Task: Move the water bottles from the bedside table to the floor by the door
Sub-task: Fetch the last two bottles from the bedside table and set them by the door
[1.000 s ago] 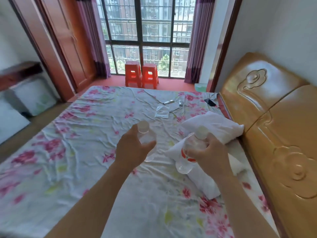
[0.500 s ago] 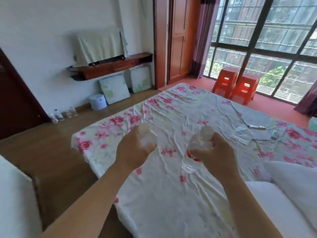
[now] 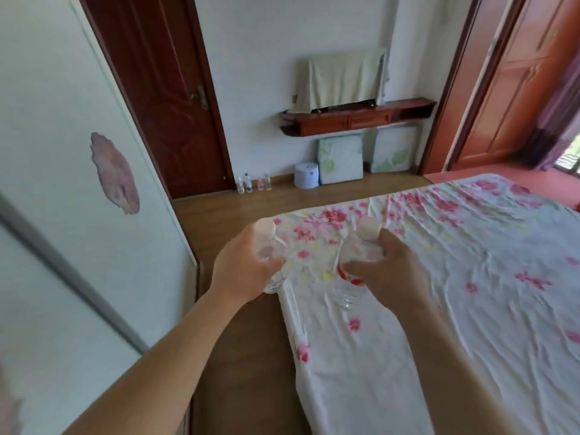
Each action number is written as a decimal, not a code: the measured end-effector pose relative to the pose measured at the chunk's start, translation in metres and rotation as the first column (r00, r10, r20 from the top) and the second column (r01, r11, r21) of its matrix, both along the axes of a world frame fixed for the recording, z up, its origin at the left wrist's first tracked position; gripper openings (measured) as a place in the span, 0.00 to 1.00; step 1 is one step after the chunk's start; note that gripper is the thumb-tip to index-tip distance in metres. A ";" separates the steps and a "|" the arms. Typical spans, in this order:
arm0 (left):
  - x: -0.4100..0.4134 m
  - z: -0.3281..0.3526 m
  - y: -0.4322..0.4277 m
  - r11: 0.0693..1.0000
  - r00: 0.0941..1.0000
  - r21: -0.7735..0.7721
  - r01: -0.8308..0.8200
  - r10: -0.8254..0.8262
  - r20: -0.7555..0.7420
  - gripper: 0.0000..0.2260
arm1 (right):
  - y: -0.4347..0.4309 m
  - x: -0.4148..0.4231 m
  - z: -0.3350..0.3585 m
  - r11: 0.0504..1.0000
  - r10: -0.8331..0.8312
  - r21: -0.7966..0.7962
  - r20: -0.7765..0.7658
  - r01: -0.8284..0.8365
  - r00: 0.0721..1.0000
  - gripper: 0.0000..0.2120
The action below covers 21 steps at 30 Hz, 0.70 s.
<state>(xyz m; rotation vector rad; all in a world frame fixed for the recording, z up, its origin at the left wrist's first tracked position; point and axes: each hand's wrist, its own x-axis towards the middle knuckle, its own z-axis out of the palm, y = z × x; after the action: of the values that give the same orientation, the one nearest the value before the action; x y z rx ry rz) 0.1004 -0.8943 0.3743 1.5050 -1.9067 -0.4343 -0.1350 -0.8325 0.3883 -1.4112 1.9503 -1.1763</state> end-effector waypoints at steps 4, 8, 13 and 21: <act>0.050 -0.001 -0.044 0.999 0.999 -0.008 -0.033 0.034 0.017 0.20 | -0.057 0.049 0.006 0.998 0.050 -0.026 -0.033 -0.050 0.998 0.32; 0.095 -0.004 -0.087 0.997 0.997 -0.023 -0.079 0.079 0.008 0.19 | -0.111 0.096 0.006 0.995 0.087 -0.052 -0.052 -0.090 0.995 0.28; 0.139 -0.008 -0.135 0.986 0.986 0.004 -0.167 0.167 -0.021 0.21 | -0.173 0.137 -0.003 0.986 0.166 -0.020 -0.038 -0.167 0.985 0.27; 0.164 -0.023 -0.226 0.961 0.964 0.085 -0.264 0.266 -0.021 0.23 | -0.291 0.163 -0.019 0.951 0.310 0.027 -0.021 -0.309 0.951 0.23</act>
<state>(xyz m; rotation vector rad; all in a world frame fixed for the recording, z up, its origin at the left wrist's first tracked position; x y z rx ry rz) 0.2640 -1.1206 0.3512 1.7673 -1.6489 -0.4153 0.0283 -1.1231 0.3691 -1.6538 1.6733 -0.9909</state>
